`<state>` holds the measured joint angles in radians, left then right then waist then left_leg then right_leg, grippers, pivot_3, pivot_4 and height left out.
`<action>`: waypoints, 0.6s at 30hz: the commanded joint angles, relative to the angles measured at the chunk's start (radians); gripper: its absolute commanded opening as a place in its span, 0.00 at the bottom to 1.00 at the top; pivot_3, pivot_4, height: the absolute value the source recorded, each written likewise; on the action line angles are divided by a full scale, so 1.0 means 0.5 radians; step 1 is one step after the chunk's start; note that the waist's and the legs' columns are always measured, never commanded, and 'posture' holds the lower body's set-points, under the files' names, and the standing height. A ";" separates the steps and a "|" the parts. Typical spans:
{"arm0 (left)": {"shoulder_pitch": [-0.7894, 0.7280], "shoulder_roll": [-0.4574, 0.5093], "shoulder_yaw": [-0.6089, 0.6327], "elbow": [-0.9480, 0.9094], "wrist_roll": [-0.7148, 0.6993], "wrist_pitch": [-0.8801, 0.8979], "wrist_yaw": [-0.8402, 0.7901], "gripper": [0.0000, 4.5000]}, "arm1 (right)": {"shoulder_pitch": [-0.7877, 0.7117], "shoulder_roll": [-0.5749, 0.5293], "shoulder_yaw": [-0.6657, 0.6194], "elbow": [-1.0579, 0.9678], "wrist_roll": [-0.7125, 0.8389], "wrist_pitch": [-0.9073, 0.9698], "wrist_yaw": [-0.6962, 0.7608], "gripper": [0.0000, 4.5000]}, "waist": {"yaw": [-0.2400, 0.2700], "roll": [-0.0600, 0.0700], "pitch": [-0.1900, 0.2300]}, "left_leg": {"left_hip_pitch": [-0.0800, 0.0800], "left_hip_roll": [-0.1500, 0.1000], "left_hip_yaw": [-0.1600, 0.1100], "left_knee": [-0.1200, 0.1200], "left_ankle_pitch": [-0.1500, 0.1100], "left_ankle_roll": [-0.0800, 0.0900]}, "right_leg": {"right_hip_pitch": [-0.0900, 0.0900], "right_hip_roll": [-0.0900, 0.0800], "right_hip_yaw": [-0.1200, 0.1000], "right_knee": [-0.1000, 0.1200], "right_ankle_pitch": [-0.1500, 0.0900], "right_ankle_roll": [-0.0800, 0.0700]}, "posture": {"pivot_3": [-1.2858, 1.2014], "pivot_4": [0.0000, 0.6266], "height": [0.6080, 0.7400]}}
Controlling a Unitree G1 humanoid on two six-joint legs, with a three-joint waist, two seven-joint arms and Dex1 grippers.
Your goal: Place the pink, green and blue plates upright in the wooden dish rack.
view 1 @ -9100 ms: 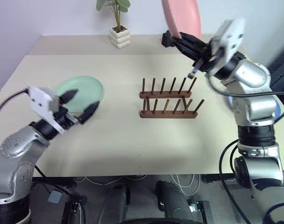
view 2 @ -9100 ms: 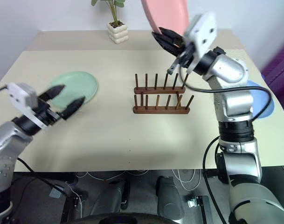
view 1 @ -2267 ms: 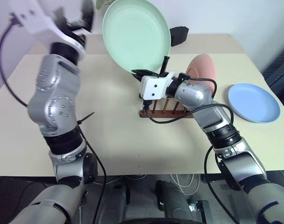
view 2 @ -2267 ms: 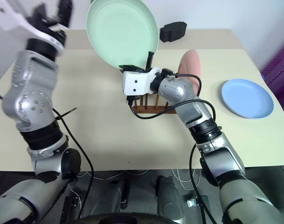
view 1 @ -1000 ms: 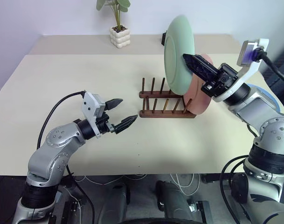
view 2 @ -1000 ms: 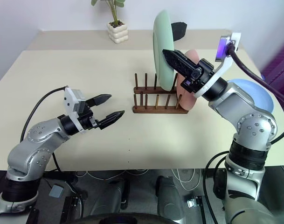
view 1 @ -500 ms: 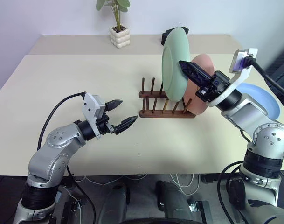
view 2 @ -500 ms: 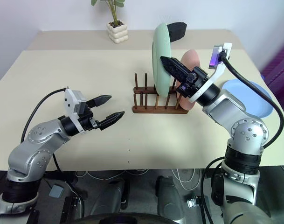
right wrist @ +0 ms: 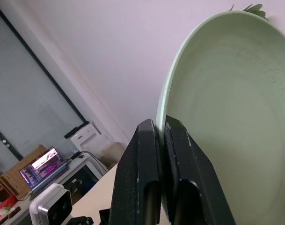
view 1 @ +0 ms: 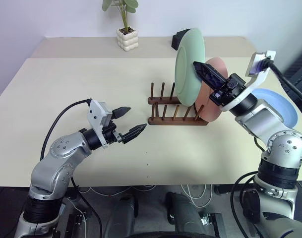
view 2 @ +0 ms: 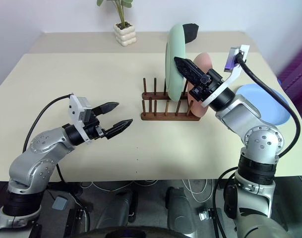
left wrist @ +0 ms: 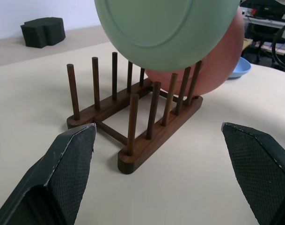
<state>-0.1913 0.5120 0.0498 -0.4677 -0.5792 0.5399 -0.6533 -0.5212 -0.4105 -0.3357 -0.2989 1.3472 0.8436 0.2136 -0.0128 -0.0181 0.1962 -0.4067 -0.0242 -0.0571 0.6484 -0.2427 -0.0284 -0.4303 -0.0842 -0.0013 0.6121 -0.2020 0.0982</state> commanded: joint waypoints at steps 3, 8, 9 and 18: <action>0.005 0.002 0.001 -0.043 -0.005 -0.032 -0.019 0.98 | 0.021 0.000 0.001 -0.013 -0.003 -0.046 -0.011 0.00 | 0.000 0.000 0.000 | 0.000 0.000 0.000 0.000 0.000 0.000 | 0.000 0.000 0.000 0.000 0.000 0.000 | 0.52 0.24 0.97; 0.005 0.004 -0.001 -0.035 0.002 -0.038 -0.028 0.98 | 0.057 0.006 0.012 -0.007 -0.012 -0.051 -0.018 0.00 | 0.000 0.000 0.000 | 0.000 0.000 0.000 0.000 0.000 0.000 | 0.000 0.000 0.000 0.000 0.000 0.000 | 0.52 0.24 0.97; 0.005 0.004 -0.002 -0.034 0.004 -0.039 -0.029 0.98 | 0.062 0.009 0.013 -0.002 -0.011 -0.053 -0.019 0.00 | 0.000 0.000 0.000 | 0.000 0.000 0.000 0.000 0.000 0.000 | 0.000 0.000 0.000 0.000 0.000 0.000 | 0.52 0.24 0.97; 0.007 0.004 0.002 -0.030 0.022 -0.046 -0.032 0.98 | 0.041 0.019 0.024 0.082 -0.040 -0.063 0.010 0.00 | 0.000 0.000 0.000 | 0.000 0.000 0.000 0.000 0.000 0.000 | 0.000 0.000 0.000 -0.001 0.000 0.000 | 0.52 0.24 0.97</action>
<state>-0.1904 0.5119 0.0498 -0.4676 -0.5754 0.5361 -0.6688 -0.4829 -0.4048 -0.3163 -0.2443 1.3199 0.8321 0.2057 -0.0127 -0.0181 0.1962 -0.4068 -0.0241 -0.0571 0.6483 -0.2428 -0.0283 -0.4304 -0.0841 -0.0013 0.6118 -0.2021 0.0981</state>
